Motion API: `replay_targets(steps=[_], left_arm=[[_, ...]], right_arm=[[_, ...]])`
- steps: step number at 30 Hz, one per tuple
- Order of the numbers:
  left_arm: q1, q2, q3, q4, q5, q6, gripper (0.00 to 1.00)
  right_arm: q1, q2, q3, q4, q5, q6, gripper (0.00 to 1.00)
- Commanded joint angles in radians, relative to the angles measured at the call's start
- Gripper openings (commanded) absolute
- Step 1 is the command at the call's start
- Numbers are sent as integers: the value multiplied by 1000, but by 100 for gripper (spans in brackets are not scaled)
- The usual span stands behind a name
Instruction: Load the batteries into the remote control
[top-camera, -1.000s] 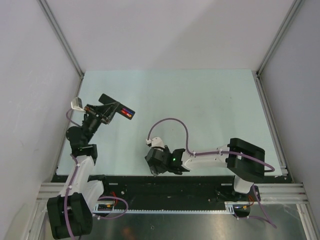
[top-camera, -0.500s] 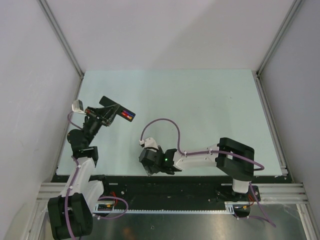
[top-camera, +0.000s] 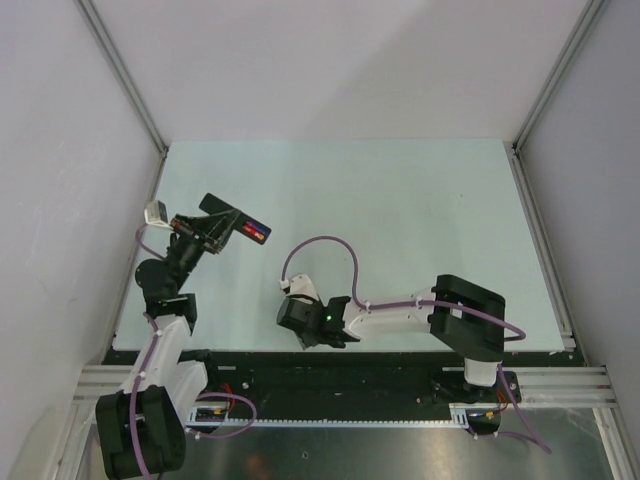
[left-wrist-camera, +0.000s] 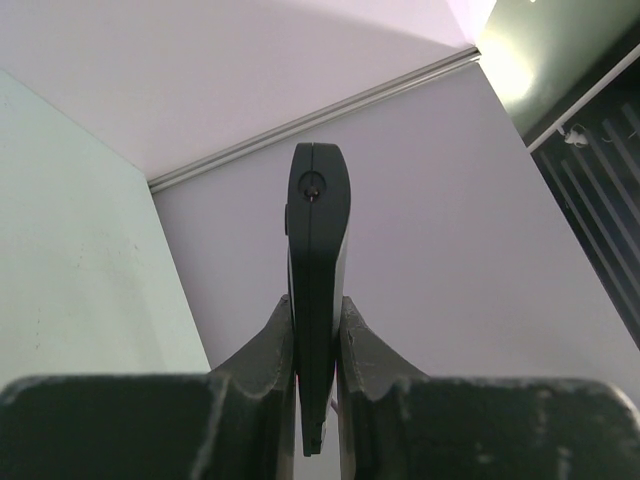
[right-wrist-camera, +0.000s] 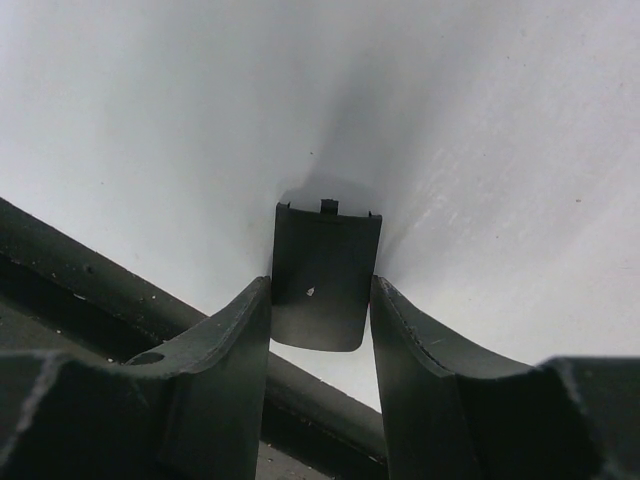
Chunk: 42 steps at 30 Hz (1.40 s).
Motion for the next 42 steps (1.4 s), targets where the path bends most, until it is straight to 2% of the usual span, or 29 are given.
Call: replay_targets(steps=[1, 12, 21, 31, 42], left_arm=[[10, -8, -1, 54, 17, -4, 0], [10, 1, -22, 52, 35, 14, 0], [-44, 70, -16, 48, 97, 77, 0], [-151, 168, -19, 37, 65, 164, 0], [-311, 288, 16, 37, 22, 258, 0]], right_arm=[[-34, 20, -16, -120, 38, 4, 43], [-253, -180, -195, -102, 33, -113, 40], [-351, -267, -210, -114, 20, -211, 29], [-362, -408, -200, -157, 9, -230, 29], [-339, -648, -91, -340, 3, -253, 29]])
